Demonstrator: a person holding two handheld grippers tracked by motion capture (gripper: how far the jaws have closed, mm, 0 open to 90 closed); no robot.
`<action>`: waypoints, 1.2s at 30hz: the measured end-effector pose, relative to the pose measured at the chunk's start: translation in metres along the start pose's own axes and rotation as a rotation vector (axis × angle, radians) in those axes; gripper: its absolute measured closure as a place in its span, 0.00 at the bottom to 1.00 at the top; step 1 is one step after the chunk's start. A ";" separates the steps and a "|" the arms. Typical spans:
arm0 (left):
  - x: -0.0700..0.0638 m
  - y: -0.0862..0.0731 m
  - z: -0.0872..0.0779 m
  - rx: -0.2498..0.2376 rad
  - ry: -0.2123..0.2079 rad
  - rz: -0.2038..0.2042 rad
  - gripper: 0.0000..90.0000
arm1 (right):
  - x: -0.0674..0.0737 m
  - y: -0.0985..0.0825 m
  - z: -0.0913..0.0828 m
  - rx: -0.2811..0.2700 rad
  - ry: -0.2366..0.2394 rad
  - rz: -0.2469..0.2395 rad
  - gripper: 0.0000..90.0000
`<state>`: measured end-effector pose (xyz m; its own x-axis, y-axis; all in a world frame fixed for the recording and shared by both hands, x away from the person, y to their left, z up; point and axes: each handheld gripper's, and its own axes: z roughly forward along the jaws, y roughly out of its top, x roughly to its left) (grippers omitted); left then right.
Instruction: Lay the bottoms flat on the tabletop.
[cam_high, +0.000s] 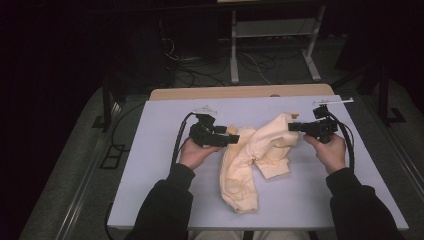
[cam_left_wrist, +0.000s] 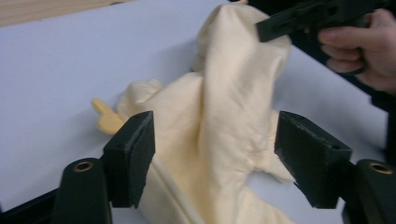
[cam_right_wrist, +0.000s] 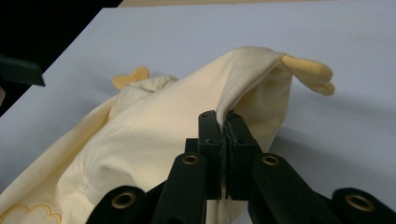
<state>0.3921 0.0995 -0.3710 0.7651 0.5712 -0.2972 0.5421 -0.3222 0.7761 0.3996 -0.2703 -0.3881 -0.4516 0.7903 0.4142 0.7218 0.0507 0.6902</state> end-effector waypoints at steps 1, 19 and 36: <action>0.001 0.000 0.001 -0.003 0.002 -0.002 0.29 | 0.000 0.000 0.000 0.000 0.001 0.001 0.95; 0.031 -0.005 0.026 0.013 0.063 -0.093 0.24 | 0.005 -0.010 -0.002 -0.012 -0.011 -0.012 0.95; 0.041 -0.026 0.060 0.136 0.044 -0.122 0.30 | 0.004 -0.013 -0.003 -0.013 -0.013 -0.007 0.95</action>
<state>0.4303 0.0863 -0.4364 0.6764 0.6436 -0.3582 0.6745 -0.3459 0.6523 0.3865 -0.2694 -0.3936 -0.4495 0.7980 0.4015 0.7117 0.0483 0.7008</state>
